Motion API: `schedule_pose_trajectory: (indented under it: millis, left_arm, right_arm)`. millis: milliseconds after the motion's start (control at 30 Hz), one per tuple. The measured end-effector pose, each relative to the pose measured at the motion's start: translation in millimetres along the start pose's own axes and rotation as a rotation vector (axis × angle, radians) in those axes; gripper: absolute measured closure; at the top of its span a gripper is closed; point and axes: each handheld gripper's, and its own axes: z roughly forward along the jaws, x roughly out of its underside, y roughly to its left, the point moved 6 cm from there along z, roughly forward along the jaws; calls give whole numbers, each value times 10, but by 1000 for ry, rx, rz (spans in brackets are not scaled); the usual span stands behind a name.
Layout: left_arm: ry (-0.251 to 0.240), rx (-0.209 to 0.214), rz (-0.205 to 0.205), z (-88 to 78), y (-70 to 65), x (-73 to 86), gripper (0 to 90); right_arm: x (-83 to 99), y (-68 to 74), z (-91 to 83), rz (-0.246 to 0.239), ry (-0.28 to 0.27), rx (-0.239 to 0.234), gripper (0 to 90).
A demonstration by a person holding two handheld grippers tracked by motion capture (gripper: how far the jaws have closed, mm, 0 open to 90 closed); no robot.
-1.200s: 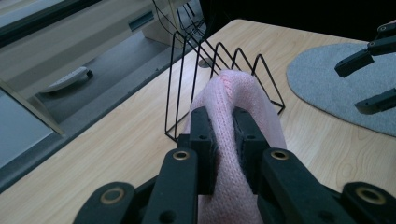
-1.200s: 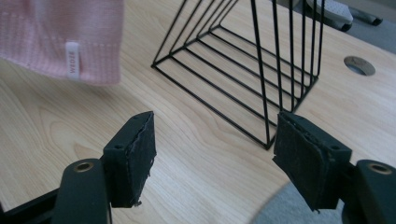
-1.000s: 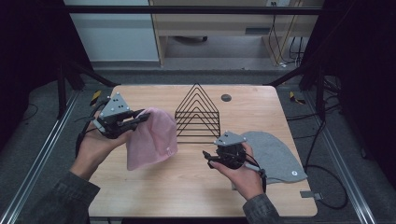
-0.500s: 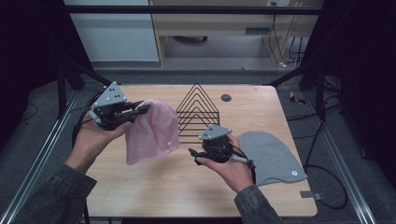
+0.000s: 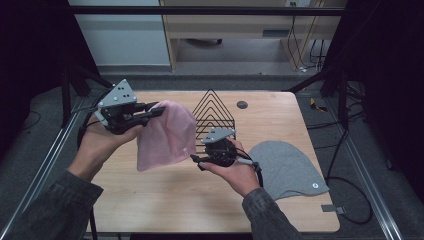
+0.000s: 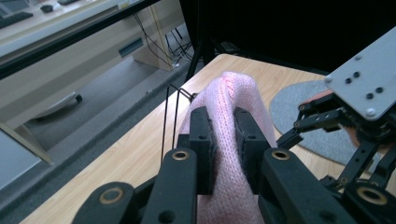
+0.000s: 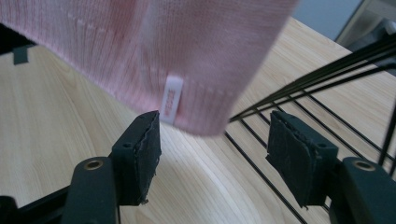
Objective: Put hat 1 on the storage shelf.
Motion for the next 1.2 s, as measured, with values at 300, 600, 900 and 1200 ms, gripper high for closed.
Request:
schedule_pose_trajectory:
  millis: [300,600,900,1200]
  left_arm:
    - [-30,30,-1,28,-58,-63,798]
    - [-31,15,-9,87,1,-82,797]
    - [-56,10,-32,110,130,-208,792]
    - [-98,9,-74,212,349,-472,790]
  right_arm:
    - [-48,-39,78,12,-17,-72,451]
    - [-76,-14,62,3,-48,-135,786]
    - [-202,-124,-108,-5,-54,-122,837]
    - [-448,-339,-306,-17,-41,-80,843]
